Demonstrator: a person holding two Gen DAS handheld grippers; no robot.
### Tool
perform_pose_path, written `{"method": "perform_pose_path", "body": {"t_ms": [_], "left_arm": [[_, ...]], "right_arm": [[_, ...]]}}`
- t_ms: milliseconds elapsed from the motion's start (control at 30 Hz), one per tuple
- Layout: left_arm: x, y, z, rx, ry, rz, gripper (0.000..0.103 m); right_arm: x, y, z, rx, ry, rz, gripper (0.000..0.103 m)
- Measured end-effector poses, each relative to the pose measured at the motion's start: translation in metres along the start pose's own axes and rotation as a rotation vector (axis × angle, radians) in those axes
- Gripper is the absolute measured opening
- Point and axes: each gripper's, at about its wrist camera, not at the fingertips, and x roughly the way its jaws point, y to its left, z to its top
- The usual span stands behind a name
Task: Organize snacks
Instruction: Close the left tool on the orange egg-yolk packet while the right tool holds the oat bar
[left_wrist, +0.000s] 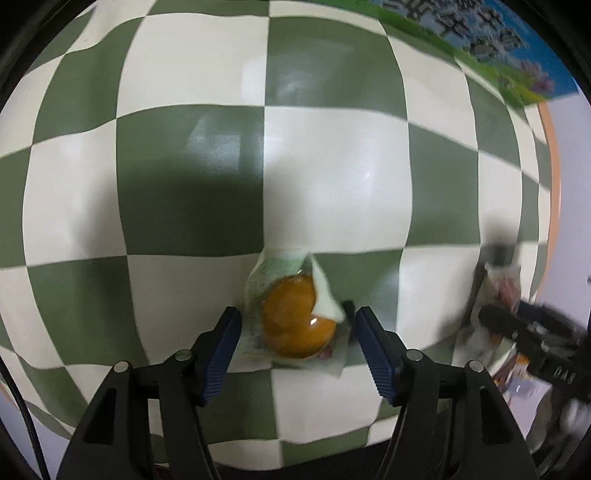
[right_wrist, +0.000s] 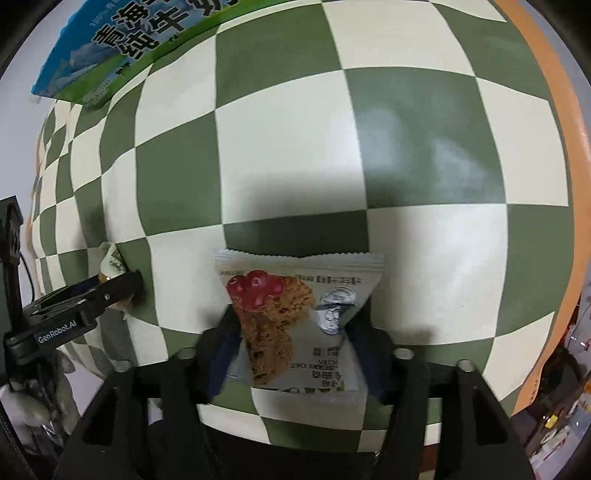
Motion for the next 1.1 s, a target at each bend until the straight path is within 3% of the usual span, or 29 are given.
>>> {"method": "perform_pose_path", "body": {"t_ms": [100,167,400,533,833,967,1100], "left_arm": [[0.006,-0.005,0.006,0.101,0.046,0.062,0.063],[0.01,-0.009,0.007,0.113,0.052,0.087,0.063],[0.016,-0.004,0.011,0.016,-0.021,0.095,0.063],[0.018,0.001,-0.002,0.0,-0.056,0.129,0.057],[0.021,-0.02,-0.032,-0.021,-0.097,0.165,0.056],[0.008,-0.02,-0.033,-0.039,-0.107,0.161,0.056],[0.006,-0.016,-0.037,-0.055,-0.115,0.137,0.055]], "right_arm": [[0.005,0.002,-0.001,-0.019,0.003,-0.017,0.072],[0.007,0.003,-0.004,-0.023,0.005,-0.024,0.072],[0.008,0.01,-0.003,-0.006,-0.018,-0.015,0.071],[0.008,0.007,0.002,-0.004,-0.021,-0.028,0.067],[0.022,0.017,0.011,-0.035,-0.031,-0.094,0.066],[0.021,0.018,0.011,-0.032,-0.045,-0.11,0.054],[0.008,0.014,0.009,-0.025,-0.062,-0.087,0.048]]}}
